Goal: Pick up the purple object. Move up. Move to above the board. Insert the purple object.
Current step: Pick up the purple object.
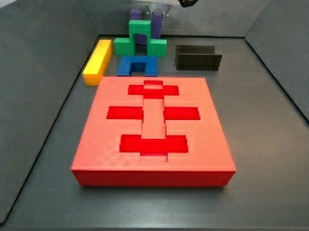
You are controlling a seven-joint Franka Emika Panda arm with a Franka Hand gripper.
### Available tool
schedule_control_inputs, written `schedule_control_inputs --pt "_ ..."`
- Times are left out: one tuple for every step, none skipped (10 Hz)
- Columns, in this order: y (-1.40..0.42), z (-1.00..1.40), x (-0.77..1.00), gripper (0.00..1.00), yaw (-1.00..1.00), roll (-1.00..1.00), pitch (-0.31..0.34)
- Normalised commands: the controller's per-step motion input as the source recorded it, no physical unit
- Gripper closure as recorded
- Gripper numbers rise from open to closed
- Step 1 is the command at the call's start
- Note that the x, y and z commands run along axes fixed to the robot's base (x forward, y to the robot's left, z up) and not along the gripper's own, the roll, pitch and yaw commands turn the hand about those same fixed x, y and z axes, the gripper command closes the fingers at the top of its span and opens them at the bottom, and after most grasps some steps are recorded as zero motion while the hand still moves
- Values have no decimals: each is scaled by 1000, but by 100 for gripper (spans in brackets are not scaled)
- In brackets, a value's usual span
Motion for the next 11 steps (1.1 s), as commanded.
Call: schedule_control_inputs --pt "0 0 0 100 0 0 0" --pt "0 0 0 100 0 0 0" --pt "0 0 0 100 0 0 0" --pt "0 0 0 100 0 0 0" --pt "0 0 0 100 0 0 0" --pt "0 0 0 100 0 0 0" --pt "0 0 0 100 0 0 0" --pt "0 0 0 100 0 0 0" --pt "0 0 0 100 0 0 0" --pt "0 0 0 100 0 0 0" --pt "0 0 0 100 0 0 0"
